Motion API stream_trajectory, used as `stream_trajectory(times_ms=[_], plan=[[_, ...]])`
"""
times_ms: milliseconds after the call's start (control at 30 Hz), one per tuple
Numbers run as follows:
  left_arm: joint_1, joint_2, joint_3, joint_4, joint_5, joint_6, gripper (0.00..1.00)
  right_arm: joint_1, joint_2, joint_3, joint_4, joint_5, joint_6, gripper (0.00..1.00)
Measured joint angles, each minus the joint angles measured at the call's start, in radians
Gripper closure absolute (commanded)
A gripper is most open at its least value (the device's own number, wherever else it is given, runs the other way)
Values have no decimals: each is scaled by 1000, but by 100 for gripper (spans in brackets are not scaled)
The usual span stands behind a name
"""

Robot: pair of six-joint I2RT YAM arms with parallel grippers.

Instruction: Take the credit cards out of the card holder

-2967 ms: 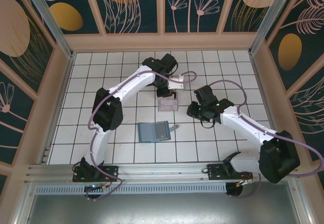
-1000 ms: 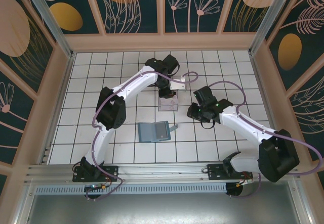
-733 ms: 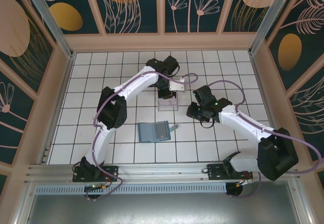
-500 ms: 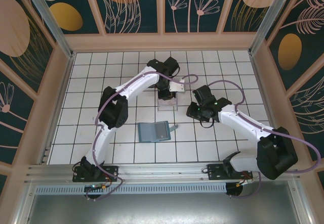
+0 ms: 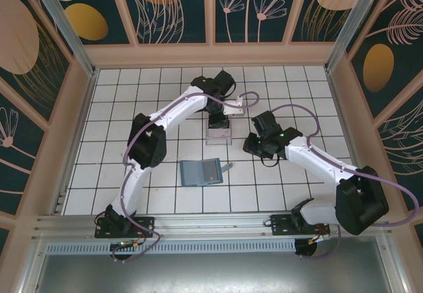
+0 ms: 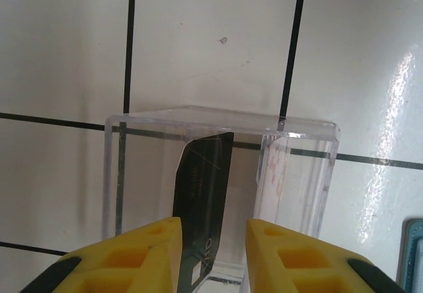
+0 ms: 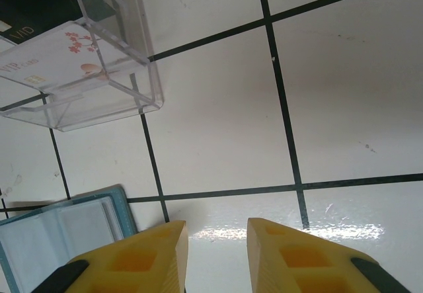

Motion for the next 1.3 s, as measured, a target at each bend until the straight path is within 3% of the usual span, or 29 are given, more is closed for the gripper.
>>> stream_trajectory(times_ms=[300,733,933,1100,1300], plan=[[0,-289,-356,273,-56,-193,69,0,33,0,60,-90,-5,67],[0,-503,-706,529,-294,-758,67,101,230,24,109,-164,-42,68],[0,-631,-808,601,-310,-941,62,132,255,33,123,-167,-49,75],[0,-673,-828,624,-278,-1080,70,155,257,33,124,-166,-45,81],[-2,-660,-835,599,-224,-1223,71,179,256,32,124,-165,-26,87]])
